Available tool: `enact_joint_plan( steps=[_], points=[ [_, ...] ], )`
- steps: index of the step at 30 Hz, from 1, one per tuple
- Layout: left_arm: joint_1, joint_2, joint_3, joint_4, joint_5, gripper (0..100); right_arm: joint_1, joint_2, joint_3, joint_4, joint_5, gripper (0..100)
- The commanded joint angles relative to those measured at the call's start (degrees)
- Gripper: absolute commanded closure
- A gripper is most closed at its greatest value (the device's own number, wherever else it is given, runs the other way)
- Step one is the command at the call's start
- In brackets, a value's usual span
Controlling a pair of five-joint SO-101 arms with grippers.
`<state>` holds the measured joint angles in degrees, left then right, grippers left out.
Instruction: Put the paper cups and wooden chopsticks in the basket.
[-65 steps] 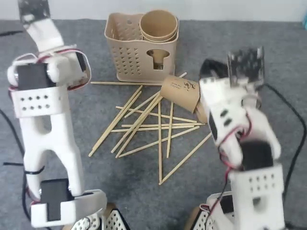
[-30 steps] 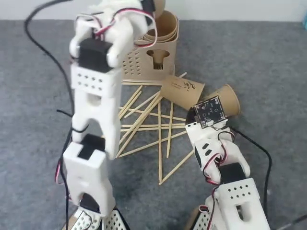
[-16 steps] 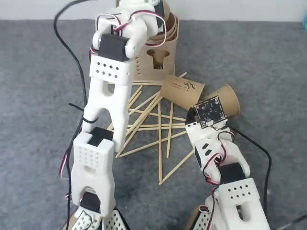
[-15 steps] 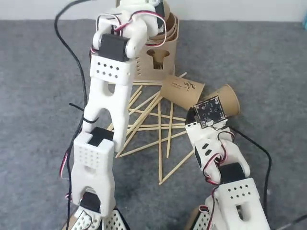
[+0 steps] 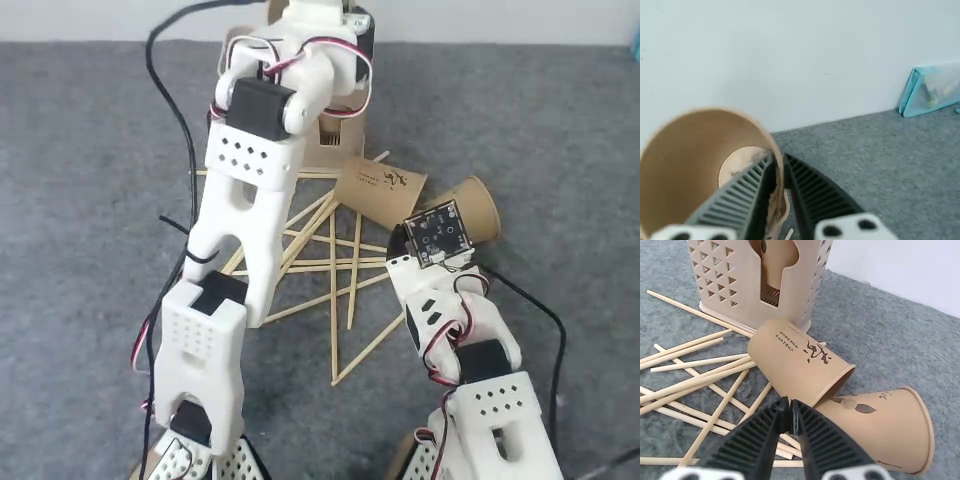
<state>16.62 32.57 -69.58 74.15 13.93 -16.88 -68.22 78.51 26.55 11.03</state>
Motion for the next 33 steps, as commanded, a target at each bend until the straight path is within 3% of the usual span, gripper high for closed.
enact_joint_plan(
  steps=[1,13,19,23,29,33],
  points=[
    [-1.0,-4.0,-2.3,-0.1,-0.6,90,-0.1,-1.5,-0.4,-1.3,1.2,99.0],
    [-5.1,-6.1,-4.4,-0.4,-0.6,88,-0.1,-1.4,-0.4,-1.3,1.2,99.0],
    [-5.8,-14.1,-10.0,12.6,1.7,86,2.7,-1.8,-0.9,-1.4,0.6,99.0],
    [-6.2,-19.3,-11.0,26.2,1.8,86,9.4,-1.3,-6.2,3.1,-8.9,98.7],
    [-12.4,-24.1,11.3,26.5,4.8,86,9.7,-1.1,-12.3,13.7,-15.5,97.4],
    [-12.4,-27.9,29.1,26.2,4.7,86,10.2,-1.1,-16.5,20.8,-17.2,93.3]
  ],
)
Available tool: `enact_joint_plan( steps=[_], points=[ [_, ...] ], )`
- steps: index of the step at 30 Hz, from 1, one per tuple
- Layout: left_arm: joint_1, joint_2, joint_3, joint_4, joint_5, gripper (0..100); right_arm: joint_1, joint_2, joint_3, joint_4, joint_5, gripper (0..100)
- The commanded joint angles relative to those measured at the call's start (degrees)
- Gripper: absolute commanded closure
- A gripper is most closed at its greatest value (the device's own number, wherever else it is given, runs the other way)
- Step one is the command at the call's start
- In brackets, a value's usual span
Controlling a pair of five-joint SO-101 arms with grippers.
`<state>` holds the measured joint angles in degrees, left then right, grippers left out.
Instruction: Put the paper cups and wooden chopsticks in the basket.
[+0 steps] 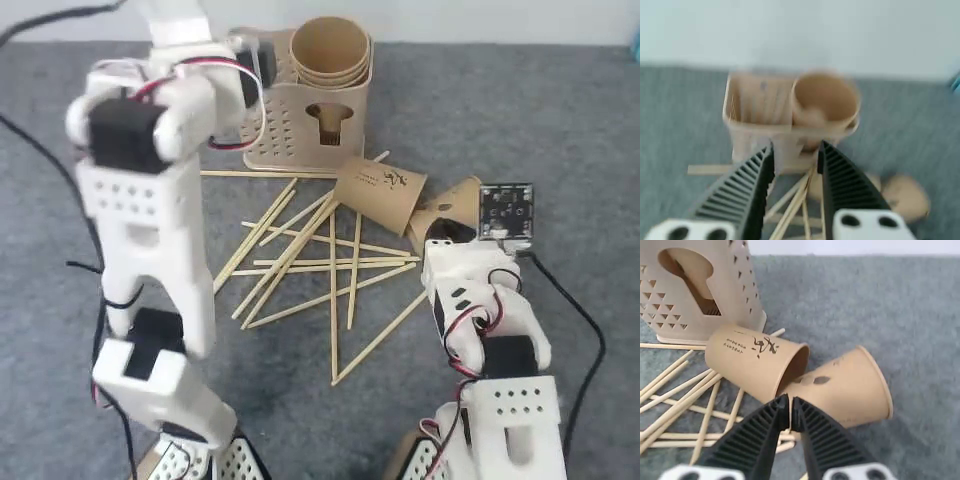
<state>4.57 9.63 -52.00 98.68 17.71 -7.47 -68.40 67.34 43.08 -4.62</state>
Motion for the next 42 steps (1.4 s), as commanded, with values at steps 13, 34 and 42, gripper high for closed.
enact_joint_plan(
  steps=[13,34,42],
  points=[
    [1.2,-30.2,57.5,-14.1,0.5,86,-1.0,25.3,-26.0,9.9,-4.2,92.9],
    [-9.6,-47.5,97.7,-41.0,-5.5,86,-5.1,47.8,-30.3,-5.4,-9.8,85.4],
    [-9.6,-47.6,98.1,-41.8,-5.5,86,-5.6,55.5,-30.4,-12.4,-9.8,85.3]
  ],
)
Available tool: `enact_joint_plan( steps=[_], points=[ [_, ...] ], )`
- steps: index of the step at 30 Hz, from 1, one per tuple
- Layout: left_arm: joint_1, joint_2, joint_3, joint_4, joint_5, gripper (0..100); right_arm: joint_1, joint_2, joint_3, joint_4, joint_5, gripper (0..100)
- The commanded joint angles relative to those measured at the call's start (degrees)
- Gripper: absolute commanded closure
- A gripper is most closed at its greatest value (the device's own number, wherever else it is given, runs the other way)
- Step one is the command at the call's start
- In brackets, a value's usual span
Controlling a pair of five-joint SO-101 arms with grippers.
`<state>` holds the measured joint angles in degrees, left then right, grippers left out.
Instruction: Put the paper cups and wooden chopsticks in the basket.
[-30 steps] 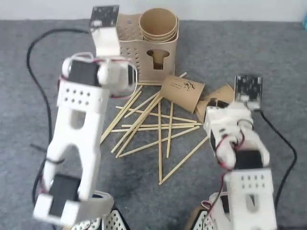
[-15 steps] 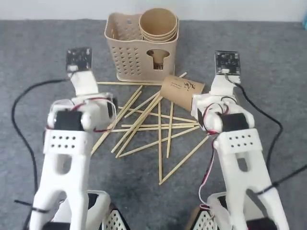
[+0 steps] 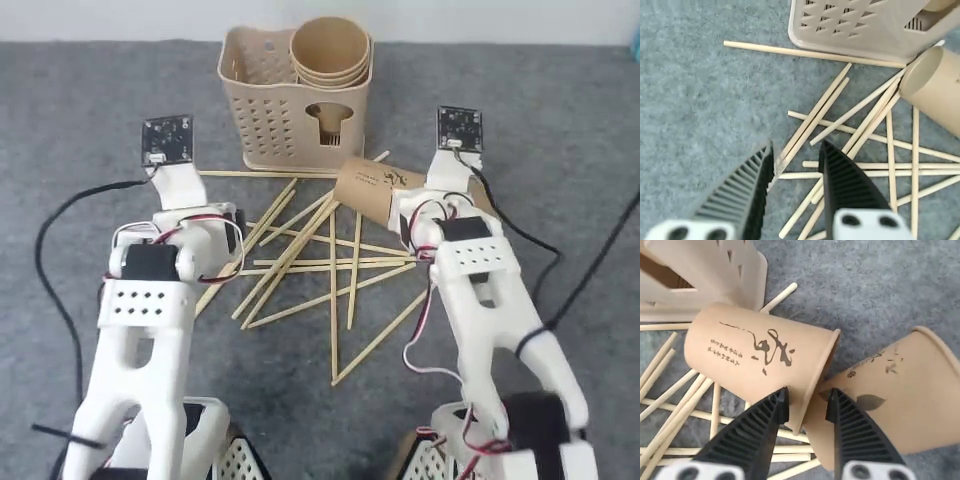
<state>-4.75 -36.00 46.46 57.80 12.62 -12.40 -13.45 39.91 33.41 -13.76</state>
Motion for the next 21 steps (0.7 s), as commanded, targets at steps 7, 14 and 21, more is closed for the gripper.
enact_joint_plan(
  steps=[7,14,21],
  points=[
    [-0.3,-1.8,-0.4,-1.1,-2.0,86,-3.4,1.9,-3.1,-4.6,-0.4,86.1],
    [-0.3,-1.8,-0.3,-1.0,-2.0,86,-3.2,1.5,-3.4,-4.2,0.8,98.6],
    [-0.3,-1.8,-0.2,-1.0,-2.0,86,-3.0,-13.3,-2.9,8.2,6.4,99.0]
  ],
)
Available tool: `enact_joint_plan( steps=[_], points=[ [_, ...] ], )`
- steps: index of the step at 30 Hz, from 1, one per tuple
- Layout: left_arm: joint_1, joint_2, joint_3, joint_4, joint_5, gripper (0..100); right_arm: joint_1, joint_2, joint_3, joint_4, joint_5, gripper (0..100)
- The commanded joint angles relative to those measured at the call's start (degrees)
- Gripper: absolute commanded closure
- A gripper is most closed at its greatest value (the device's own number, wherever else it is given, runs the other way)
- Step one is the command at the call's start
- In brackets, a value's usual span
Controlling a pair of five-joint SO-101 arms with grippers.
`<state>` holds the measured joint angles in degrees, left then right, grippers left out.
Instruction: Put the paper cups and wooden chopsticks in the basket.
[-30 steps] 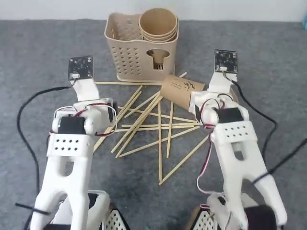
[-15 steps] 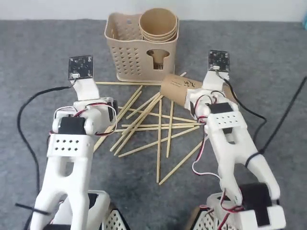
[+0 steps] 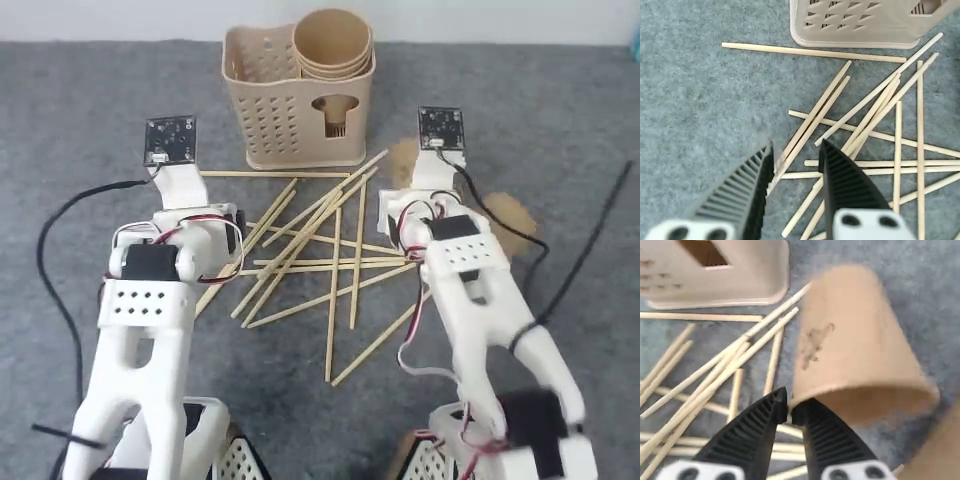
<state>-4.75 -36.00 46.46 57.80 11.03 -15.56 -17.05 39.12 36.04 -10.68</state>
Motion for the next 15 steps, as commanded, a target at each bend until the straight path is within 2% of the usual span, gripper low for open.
enact_joint_plan(
  steps=[1,5,9,12,15],
  points=[
    [-0.3,-1.9,0.0,-1.0,-0.4,86,0.2,-12.9,-2.1,8.2,4.6,99.0],
    [-0.3,-2.3,1.0,-1.2,-0.4,86,0.2,-26.2,-2.2,17.5,7.2,99.0],
    [-0.3,-2.3,1.1,-1.3,-0.4,86,0.0,-37.3,-5.9,21.9,11.8,99.0],
    [-0.3,-2.3,1.3,-1.8,-0.4,86,-0.1,-38.4,-14.2,23.5,17.6,99.0],
    [-0.3,-2.3,1.9,-2.5,-0.4,86,0.1,-32.0,-26.9,26.9,21.9,99.0]
  ],
)
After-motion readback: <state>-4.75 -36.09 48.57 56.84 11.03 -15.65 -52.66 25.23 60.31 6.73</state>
